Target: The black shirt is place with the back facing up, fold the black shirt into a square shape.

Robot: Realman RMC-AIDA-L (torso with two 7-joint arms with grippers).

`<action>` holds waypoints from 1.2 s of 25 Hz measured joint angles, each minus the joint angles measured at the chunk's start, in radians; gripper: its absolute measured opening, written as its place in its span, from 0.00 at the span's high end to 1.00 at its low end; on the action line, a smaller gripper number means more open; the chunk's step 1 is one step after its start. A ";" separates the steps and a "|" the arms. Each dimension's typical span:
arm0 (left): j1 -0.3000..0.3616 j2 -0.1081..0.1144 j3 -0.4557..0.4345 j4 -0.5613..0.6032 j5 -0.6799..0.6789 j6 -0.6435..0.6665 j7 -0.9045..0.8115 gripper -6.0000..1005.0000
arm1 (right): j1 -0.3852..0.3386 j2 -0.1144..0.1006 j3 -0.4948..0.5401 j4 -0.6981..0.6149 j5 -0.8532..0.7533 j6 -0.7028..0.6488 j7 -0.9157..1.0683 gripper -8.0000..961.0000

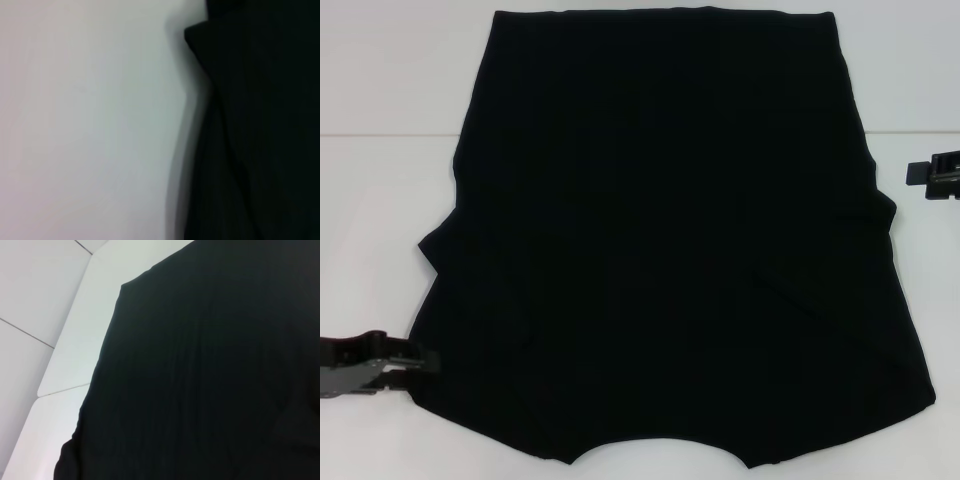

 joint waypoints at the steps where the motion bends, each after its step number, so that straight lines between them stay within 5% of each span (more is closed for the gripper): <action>1: -0.003 -0.002 0.000 0.000 -0.001 0.003 0.001 0.43 | 0.000 0.000 0.000 0.000 0.000 0.000 -0.002 0.47; 30: -0.059 0.000 0.007 -0.024 0.004 -0.049 -0.031 0.46 | -0.011 -0.002 0.008 0.000 0.000 -0.007 -0.020 0.47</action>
